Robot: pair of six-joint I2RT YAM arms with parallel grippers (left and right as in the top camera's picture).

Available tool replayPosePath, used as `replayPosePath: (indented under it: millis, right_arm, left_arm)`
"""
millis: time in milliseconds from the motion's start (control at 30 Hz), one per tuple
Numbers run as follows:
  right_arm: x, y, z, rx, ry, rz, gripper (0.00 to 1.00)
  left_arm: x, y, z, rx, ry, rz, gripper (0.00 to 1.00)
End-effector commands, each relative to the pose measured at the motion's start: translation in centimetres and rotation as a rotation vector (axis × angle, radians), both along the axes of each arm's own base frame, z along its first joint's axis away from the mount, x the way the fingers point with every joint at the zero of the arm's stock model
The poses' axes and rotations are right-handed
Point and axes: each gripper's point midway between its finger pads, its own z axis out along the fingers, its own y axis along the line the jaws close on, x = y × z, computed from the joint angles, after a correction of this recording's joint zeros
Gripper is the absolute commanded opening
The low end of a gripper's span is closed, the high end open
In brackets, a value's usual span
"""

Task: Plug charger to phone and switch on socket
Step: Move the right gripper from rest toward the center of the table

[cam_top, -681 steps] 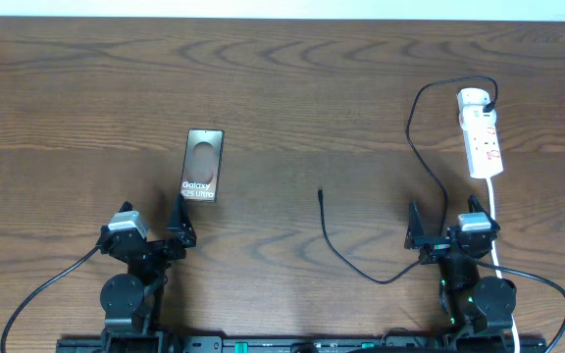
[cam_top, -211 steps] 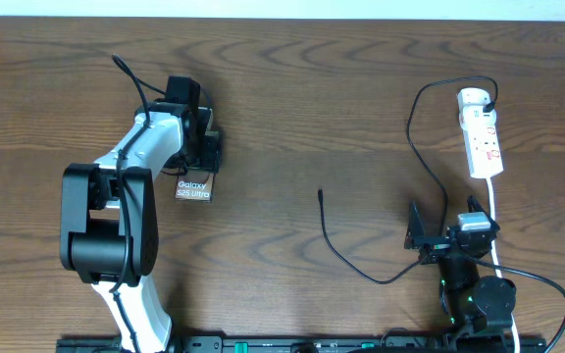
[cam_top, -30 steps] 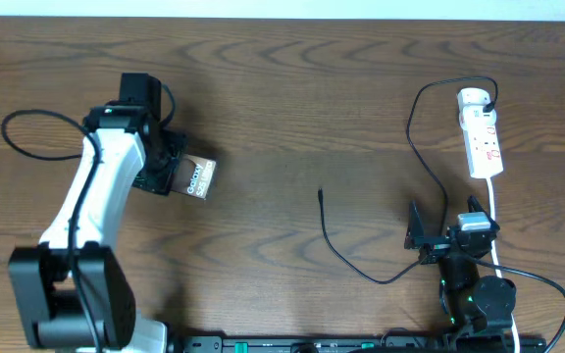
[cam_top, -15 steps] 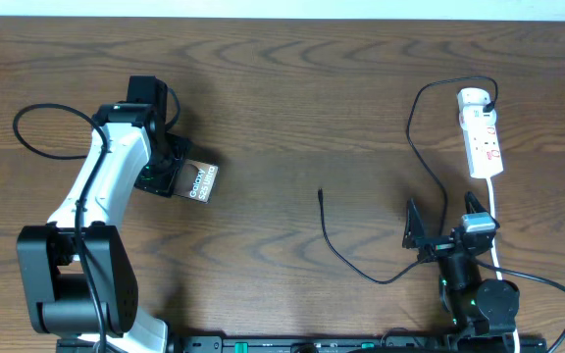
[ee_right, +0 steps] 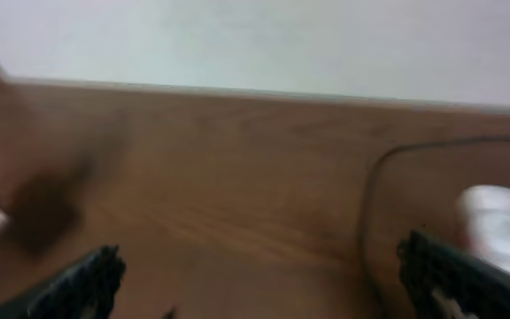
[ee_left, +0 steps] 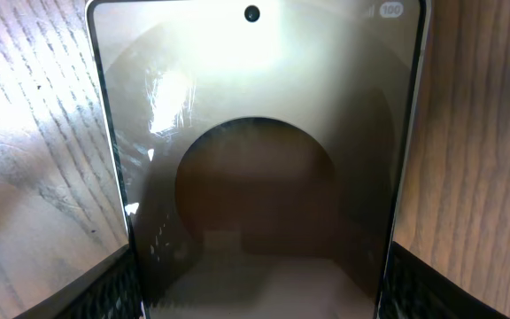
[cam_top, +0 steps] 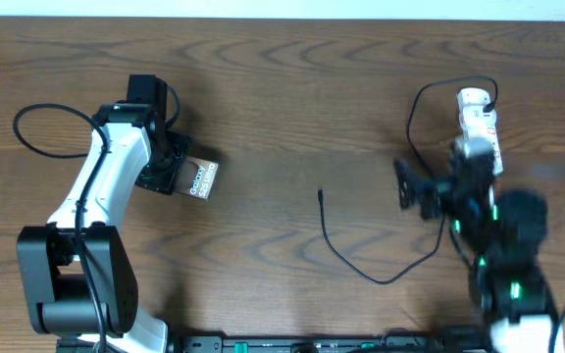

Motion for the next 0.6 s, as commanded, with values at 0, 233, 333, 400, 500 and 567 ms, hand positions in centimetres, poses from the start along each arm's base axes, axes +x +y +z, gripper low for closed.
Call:
replayPosePath:
  millis: [0,233,333,400,500,567]
  right_arm:
    - [1.9,3.5,0.7,0.072,0.118,0.204,0.99]
    - [3.4,8.8,-1.1,0.281,0.432,0.518,0.99]
    - [3.2,10.4,-2.5,0.312,0.486,0.58,0.99]
    - [3.1,11.3,-3.0,0.307,0.501,0.603,0.99]
    - [3.1,12.4,-2.5,0.292,0.46,0.641,0.99]
    - [3.3,13.2,-1.9,0.317,0.456,0.643,0.99]
  left_arm:
    - [-0.1,0.3,0.2,0.025,-0.005,-0.007,0.07]
    - [-0.1,0.3,0.2,0.025,-0.005,-0.007,0.08]
    - [-0.1,0.3,0.2,0.025,-0.004,-0.007,0.07]
    - [-0.1,0.3,0.2,0.025,-0.004,-0.006,0.07]
    - [-0.1,0.3,0.2,0.025,-0.005,-0.006,0.07]
    - [-0.1,0.3,0.2,0.025,-0.005,-0.006,0.07]
